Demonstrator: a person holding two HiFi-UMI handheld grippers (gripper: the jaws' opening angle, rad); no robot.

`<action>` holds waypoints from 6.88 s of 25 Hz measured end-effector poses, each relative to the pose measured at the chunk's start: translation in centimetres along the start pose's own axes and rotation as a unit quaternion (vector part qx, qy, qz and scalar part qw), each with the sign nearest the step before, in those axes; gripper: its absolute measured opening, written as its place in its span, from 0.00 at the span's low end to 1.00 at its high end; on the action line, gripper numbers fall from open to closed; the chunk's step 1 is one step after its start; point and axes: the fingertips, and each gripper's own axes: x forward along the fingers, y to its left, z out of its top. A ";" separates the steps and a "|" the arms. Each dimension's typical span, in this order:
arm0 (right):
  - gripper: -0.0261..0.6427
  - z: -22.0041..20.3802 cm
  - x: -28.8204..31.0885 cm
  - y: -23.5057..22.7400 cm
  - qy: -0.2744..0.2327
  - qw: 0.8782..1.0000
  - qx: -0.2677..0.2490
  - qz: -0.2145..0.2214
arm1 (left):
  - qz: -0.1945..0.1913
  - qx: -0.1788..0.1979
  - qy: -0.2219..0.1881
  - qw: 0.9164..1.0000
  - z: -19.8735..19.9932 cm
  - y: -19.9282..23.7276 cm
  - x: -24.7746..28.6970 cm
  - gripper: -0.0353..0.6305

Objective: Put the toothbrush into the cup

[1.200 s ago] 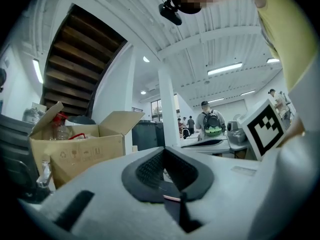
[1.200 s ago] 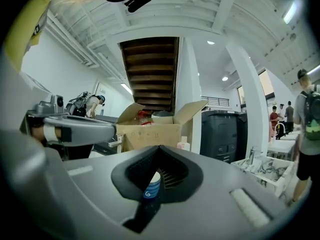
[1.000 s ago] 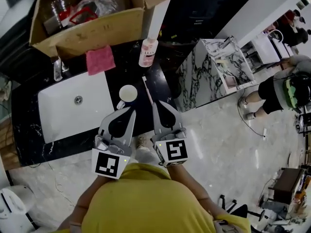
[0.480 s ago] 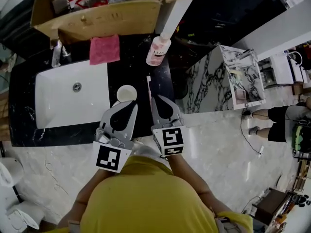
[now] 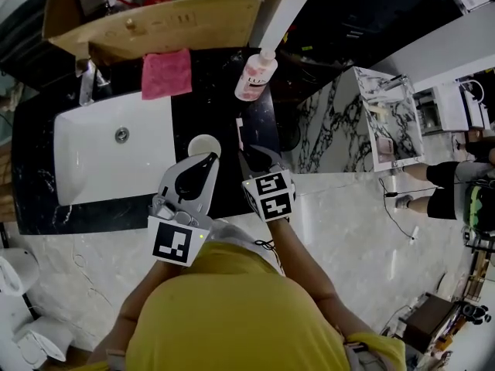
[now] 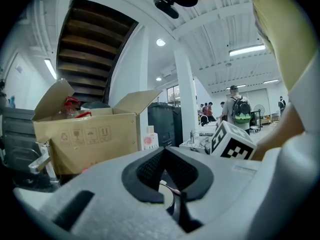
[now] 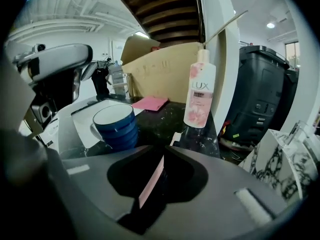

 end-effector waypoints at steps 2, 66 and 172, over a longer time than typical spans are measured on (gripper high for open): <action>0.15 -0.6 0.7 -0.1 0.030 0.999 0.006 0.009 | -0.006 0.004 0.003 1.000 0.2 0.5 0.1 0.06; 0.12 10.0 -5.6 -0.2 -0.240 0.969 0.045 -0.040 | -0.007 -0.020 -0.013 1.000 1.3 2.9 -2.2 0.06; 0.06 16.2 -21.2 0.4 -0.386 0.916 -0.024 -0.101 | 0.082 0.015 -0.087 0.993 11.4 1.1 -3.9 0.06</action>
